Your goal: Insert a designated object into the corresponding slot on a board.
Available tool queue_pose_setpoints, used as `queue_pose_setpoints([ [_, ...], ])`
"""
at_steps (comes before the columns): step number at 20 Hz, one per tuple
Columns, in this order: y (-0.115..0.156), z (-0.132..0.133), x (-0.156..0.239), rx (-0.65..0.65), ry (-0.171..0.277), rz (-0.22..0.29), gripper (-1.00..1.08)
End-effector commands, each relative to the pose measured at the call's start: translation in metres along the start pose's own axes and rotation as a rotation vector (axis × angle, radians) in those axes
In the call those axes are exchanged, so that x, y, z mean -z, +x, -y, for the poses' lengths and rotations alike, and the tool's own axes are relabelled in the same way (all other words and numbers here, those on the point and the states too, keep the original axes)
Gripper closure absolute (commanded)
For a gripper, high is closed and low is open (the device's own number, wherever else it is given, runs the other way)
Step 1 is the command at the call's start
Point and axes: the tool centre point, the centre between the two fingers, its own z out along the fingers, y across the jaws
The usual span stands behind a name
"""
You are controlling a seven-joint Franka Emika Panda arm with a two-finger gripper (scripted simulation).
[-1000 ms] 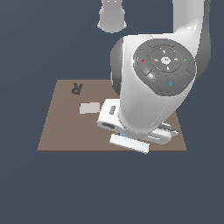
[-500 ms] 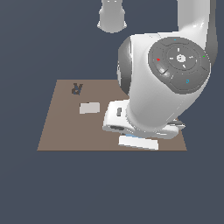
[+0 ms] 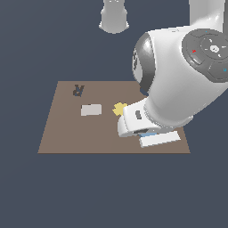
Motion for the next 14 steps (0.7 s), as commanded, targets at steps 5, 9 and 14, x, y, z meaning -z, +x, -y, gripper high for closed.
queue_pose_setpoints([
  [5,-0.018,0.032,0.002,0.299,0.000,-0.001,1.08],
  [9,-0.036,0.050,0.003,0.500,0.000,-0.001,1.08],
  [14,-0.062,0.067,0.004,0.748,0.000,-0.001,1.08],
])
